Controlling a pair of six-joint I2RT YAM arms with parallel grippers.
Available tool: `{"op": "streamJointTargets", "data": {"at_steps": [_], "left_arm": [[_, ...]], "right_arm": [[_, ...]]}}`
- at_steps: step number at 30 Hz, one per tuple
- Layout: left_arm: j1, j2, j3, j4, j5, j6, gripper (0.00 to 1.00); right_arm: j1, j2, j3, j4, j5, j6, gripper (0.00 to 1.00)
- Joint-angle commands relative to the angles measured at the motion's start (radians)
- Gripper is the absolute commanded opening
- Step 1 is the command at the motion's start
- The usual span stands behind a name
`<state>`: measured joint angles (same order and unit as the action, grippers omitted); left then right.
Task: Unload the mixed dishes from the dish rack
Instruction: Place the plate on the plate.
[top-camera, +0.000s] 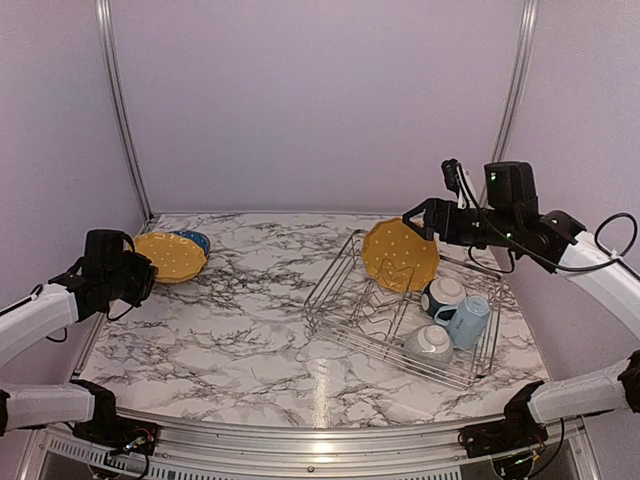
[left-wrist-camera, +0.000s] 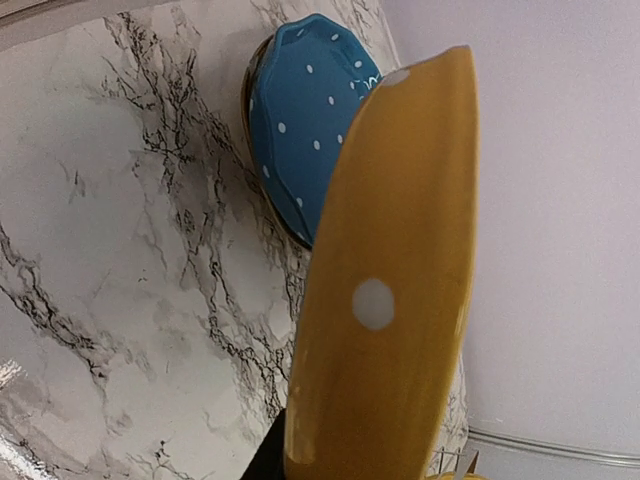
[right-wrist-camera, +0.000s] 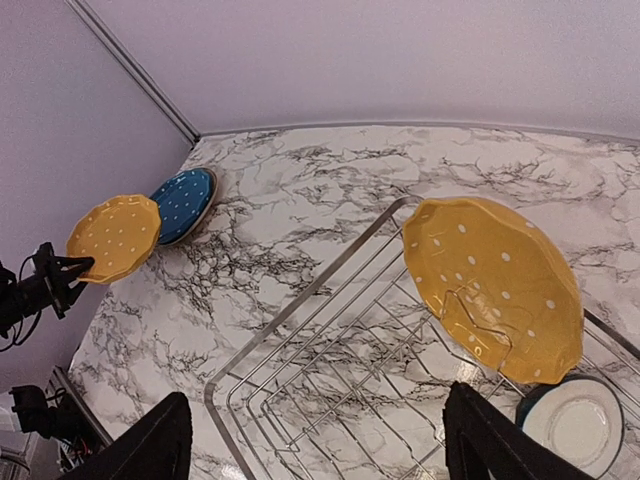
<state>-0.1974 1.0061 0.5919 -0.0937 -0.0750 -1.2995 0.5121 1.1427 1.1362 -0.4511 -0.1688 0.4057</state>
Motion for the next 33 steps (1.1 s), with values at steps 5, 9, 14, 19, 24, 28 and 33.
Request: {"op": "streamJointTargets", "data": {"at_steps": [5, 9, 14, 19, 24, 28, 33], "left_arm": [[0.063, 0.134, 0.206, 0.011, -0.049, -0.099, 0.0], [0.088, 0.242, 0.28, -0.033, -0.044, -0.148, 0.0], [0.107, 0.377, 0.391, -0.051, -0.062, -0.157, 0.0], [0.123, 0.499, 0.45, -0.044, -0.031, -0.195, 0.0], [0.124, 0.582, 0.474, -0.005, -0.031, -0.237, 0.0], [0.125, 0.628, 0.504, 0.005, -0.056, -0.241, 0.0], [0.125, 0.68, 0.519, 0.008, -0.039, -0.249, 0.0]], "right_arm": [[-0.004, -0.067, 0.002, -0.012, 0.031, -0.003, 0.84], [-0.004, -0.084, -0.003, -0.02, 0.035, -0.004, 0.84], [-0.005, -0.107, -0.006, -0.032, 0.043, -0.001, 0.84], [-0.004, -0.131, -0.006, -0.048, 0.056, -0.005, 0.85], [-0.006, -0.151, -0.007, -0.057, 0.07, -0.009, 0.85], [-0.005, -0.159, -0.008, -0.056, 0.071, -0.008, 0.85], [-0.005, -0.159, -0.012, -0.051, 0.072, -0.008, 0.86]]}}
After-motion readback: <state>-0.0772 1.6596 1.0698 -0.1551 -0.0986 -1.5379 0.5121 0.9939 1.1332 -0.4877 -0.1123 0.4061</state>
